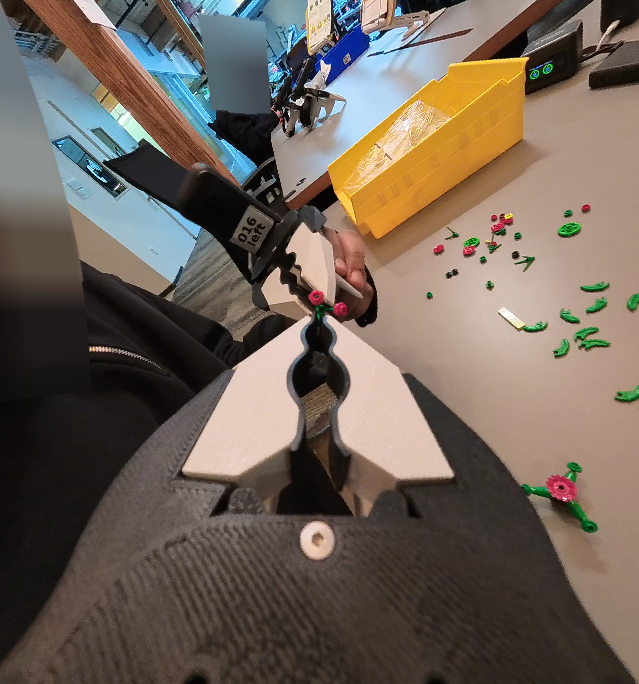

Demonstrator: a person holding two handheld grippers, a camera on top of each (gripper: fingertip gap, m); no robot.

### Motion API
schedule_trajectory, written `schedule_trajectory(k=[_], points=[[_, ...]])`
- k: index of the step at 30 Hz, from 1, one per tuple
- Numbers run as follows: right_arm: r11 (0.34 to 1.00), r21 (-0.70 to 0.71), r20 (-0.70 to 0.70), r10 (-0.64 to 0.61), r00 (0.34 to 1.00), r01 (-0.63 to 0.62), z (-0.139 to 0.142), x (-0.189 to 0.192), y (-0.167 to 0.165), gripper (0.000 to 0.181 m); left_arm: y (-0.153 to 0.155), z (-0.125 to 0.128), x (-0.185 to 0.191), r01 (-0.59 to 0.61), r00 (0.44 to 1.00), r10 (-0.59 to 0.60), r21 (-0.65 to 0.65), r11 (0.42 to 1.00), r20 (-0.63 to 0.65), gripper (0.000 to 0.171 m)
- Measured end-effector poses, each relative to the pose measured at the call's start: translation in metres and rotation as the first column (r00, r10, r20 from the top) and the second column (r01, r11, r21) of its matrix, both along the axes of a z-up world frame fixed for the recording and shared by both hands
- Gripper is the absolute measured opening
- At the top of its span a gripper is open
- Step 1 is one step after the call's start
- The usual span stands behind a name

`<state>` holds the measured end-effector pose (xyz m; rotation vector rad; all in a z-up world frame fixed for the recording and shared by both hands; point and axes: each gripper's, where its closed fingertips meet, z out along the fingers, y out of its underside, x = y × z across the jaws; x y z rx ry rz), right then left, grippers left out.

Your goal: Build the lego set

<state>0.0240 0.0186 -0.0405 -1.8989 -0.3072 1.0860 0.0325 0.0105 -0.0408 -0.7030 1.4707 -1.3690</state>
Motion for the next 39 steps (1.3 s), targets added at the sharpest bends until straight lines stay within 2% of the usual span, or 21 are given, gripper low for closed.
schedule_trajectory(k=[21, 27, 31, 39], points=[[1.0, -0.019, -0.008, 0.008, 1.0, -0.009, -0.002, 0.0004, -0.0019, 0.0, -0.0022, -0.0021, 0.0016, -0.008, 1.0, 0.009, 0.03, 1.0, -0.017, 0.003], [1.0, -0.011, -0.018, 0.012, 1.0, -0.013, -0.0004, -0.0008, -0.0017, 0.0, -0.0022, 0.0003, 0.0004, 0.013, 1.0, -0.013, -0.004, 1.0, -0.016, 0.002], [1.0, -0.01, -0.029, 0.02, 0.999, -0.02, 0.0012, -0.002, -0.0029, 0.0, -0.0041, 0.0016, -0.0015, 0.069, 0.997, -0.07, -0.065, 0.996, -0.016, 0.004], [1.0, -0.01, -0.019, 0.027, 0.999, -0.027, 0.0011, -0.0042, -0.0037, 0.0, -0.005, 0.001, -0.0035, 0.1, 0.994, -0.103, -0.092, 0.991, -0.028, 0.004]])
